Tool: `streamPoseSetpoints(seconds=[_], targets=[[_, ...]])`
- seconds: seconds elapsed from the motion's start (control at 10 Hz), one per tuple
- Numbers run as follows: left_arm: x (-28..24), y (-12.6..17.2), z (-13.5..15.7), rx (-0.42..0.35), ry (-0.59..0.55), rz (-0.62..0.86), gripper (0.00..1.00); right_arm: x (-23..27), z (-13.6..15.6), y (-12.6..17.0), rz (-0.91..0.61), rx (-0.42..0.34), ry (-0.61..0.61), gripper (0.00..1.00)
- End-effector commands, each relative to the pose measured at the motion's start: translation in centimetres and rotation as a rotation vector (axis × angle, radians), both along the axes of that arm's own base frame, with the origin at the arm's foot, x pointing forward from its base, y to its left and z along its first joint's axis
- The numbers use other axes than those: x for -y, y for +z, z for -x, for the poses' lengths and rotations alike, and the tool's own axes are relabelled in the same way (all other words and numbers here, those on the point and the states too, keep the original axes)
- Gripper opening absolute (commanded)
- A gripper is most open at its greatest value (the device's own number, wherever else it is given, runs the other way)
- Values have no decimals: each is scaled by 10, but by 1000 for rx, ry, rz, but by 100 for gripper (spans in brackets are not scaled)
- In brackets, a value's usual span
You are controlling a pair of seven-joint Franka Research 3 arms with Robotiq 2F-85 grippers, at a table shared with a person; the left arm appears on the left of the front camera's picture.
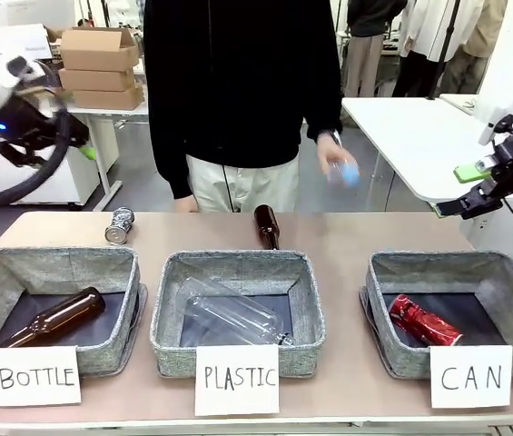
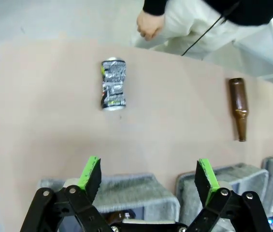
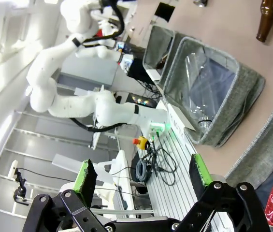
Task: Sort the can waste into the basket.
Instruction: Pick up the can waste from the table and place it in the right Fabric basket.
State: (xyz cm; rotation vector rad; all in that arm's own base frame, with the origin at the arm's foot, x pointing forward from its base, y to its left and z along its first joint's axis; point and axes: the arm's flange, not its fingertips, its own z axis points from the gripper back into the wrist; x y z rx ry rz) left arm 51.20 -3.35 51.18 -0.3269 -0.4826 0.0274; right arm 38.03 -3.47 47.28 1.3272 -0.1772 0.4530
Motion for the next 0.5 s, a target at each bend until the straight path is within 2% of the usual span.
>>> streamPoseSetpoints(seconds=[0.0,0.1,0.4], targets=[[7,-27,-68,-88,-53,-74,100,-1,0,5,10,-16,-8,100],[13,-46,-92,-103,-41,-124,100,-1,0,5,10,-16,-8,100],[14,-96,-143,-286,-73,-172,100,-1,0,5,10,-16,-8,100]])
